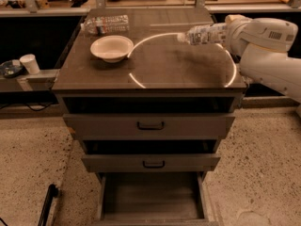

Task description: Pick blue plastic bottle from bottom drawer and place on counter

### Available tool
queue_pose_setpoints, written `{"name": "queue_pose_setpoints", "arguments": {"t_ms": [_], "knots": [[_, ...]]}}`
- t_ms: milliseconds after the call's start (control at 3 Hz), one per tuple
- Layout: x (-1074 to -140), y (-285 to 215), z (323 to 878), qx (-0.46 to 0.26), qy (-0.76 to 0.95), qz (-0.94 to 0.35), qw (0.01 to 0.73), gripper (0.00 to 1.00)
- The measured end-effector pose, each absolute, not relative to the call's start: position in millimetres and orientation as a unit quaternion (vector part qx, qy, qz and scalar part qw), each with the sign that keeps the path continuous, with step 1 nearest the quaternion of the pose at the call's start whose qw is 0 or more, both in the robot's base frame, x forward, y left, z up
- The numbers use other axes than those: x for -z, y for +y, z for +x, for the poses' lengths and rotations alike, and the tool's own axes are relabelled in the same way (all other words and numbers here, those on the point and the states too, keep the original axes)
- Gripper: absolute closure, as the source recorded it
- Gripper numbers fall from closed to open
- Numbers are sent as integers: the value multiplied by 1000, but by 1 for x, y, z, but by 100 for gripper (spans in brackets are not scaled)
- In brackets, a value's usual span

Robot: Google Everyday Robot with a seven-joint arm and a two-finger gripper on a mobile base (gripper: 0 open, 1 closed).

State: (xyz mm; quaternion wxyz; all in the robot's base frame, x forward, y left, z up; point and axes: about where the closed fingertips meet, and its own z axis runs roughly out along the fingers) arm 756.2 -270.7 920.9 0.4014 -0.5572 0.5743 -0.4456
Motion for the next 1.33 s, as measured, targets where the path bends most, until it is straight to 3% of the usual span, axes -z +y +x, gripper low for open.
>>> {"name": "queue_pose_setpoints", "arguments": {"t_ms": [1000,1333], "knots": [[-921,-271,756,446,574,-557,401,15],[-921,-271,756,446,574,-557,401,0]]}}
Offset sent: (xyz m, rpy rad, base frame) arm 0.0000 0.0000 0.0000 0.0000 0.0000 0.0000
